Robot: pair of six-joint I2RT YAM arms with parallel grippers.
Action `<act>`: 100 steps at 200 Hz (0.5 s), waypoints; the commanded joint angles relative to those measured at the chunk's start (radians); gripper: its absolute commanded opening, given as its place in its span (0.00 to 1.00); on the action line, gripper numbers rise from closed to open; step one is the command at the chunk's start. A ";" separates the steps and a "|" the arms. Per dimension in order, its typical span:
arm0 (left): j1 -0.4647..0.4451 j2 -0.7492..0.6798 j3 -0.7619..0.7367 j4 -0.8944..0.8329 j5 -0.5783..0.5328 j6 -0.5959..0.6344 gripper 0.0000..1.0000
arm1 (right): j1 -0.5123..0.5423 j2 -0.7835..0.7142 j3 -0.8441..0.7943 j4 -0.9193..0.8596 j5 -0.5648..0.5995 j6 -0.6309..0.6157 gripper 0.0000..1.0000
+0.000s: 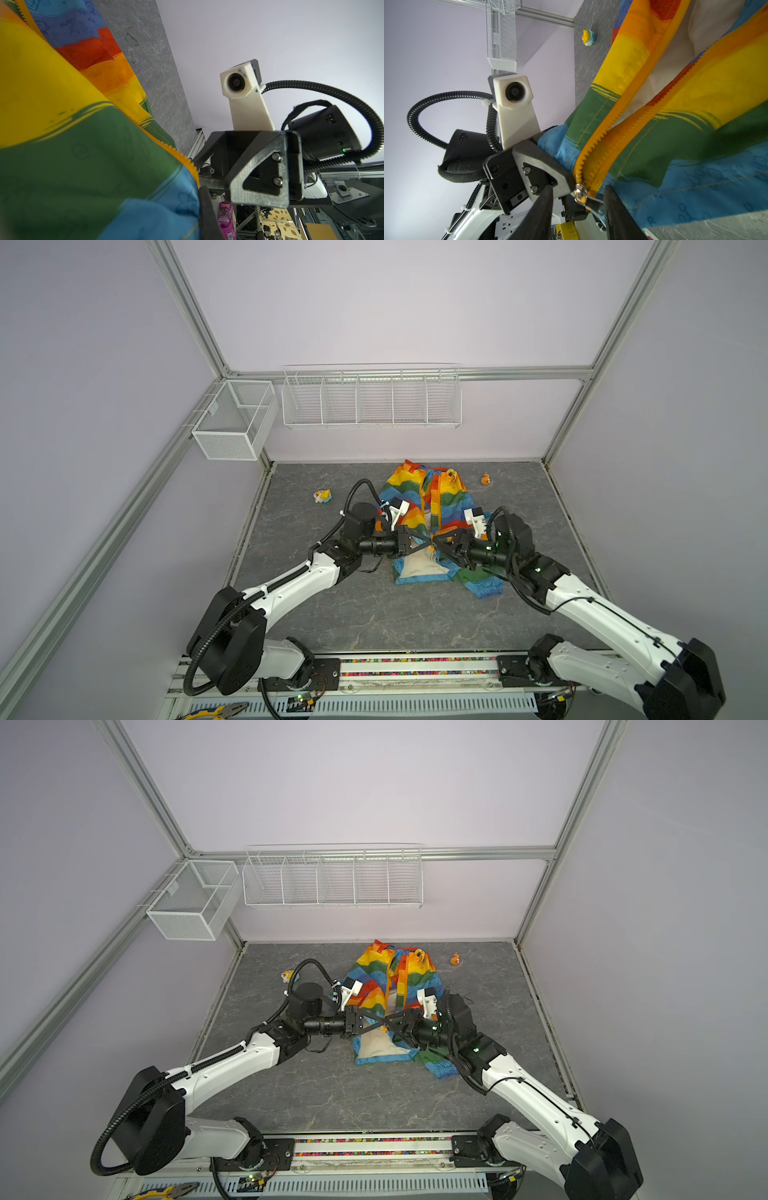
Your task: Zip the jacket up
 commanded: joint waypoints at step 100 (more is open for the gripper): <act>-0.007 -0.037 -0.013 0.040 -0.004 -0.009 0.00 | 0.021 0.003 -0.029 0.089 -0.018 0.076 0.41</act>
